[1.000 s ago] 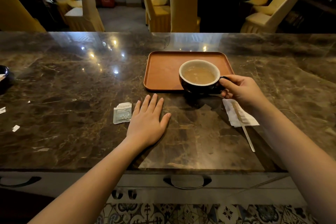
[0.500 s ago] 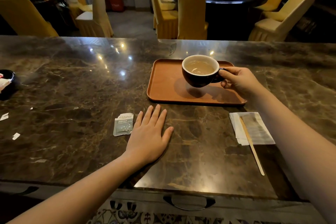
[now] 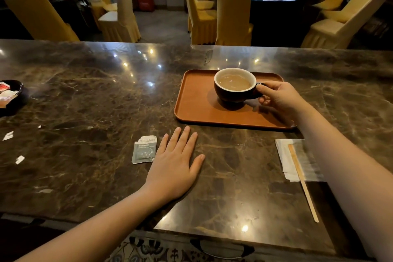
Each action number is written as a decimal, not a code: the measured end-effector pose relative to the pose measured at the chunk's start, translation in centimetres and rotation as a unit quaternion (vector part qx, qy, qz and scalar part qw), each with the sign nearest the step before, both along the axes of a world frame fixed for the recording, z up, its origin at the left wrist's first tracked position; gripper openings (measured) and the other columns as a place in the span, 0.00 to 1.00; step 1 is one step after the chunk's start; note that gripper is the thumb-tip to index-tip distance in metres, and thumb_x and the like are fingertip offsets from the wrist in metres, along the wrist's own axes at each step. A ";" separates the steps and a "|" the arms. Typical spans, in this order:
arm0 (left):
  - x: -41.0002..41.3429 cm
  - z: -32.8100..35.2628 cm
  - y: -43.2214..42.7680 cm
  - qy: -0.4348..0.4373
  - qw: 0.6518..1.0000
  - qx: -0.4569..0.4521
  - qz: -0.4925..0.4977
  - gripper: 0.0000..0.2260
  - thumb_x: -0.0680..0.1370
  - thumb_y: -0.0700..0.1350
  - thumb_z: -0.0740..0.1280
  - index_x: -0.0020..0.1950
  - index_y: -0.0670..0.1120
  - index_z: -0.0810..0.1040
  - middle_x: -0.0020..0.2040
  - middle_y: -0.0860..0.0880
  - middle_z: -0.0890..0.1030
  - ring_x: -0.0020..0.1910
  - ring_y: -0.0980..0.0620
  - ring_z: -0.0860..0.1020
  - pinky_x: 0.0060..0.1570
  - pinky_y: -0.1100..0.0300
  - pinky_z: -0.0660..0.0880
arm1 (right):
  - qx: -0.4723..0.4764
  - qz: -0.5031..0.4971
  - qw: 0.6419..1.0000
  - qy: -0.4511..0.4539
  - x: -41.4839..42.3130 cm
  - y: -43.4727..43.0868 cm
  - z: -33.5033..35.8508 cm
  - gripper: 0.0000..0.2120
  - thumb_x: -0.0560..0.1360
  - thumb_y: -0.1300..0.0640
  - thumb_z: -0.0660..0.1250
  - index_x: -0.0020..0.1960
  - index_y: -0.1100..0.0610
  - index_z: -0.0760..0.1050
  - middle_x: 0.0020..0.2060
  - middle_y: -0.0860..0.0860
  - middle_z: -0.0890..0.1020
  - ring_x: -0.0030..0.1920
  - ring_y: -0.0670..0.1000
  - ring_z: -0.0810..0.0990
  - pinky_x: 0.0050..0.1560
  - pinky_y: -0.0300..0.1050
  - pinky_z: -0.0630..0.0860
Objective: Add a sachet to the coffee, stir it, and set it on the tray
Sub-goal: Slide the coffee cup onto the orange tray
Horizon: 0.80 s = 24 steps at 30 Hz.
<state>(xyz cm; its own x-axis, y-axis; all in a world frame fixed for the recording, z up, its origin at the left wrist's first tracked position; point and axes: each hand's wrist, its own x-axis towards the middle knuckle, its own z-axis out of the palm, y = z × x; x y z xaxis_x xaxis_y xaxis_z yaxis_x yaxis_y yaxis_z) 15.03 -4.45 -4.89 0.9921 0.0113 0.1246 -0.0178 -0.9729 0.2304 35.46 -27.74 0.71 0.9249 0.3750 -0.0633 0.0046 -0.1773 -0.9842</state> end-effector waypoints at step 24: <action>0.0 -0.1 0.0 0.005 1.000 0.004 0.000 0.28 0.75 0.63 0.41 0.73 0.54 0.46 0.76 0.53 0.45 0.72 0.58 0.38 0.69 0.57 0.34 | 0.007 0.003 0.999 0.043 0.7 -0.3 -0.4 0.08 0.75 0.53 0.65 0.51 0.52 0.80 0.33 0.50 0.83 0.31 0.45 0.79 0.37 0.42 0.79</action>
<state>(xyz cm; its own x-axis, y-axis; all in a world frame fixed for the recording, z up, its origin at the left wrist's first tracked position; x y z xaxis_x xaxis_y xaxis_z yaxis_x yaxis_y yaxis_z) 15.01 -4.43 -4.96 0.9932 0.0104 0.1156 -0.0158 -0.9747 0.2230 36.16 -28.00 0.26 0.9139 0.3822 -0.1369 -0.0789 -0.1635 -0.9834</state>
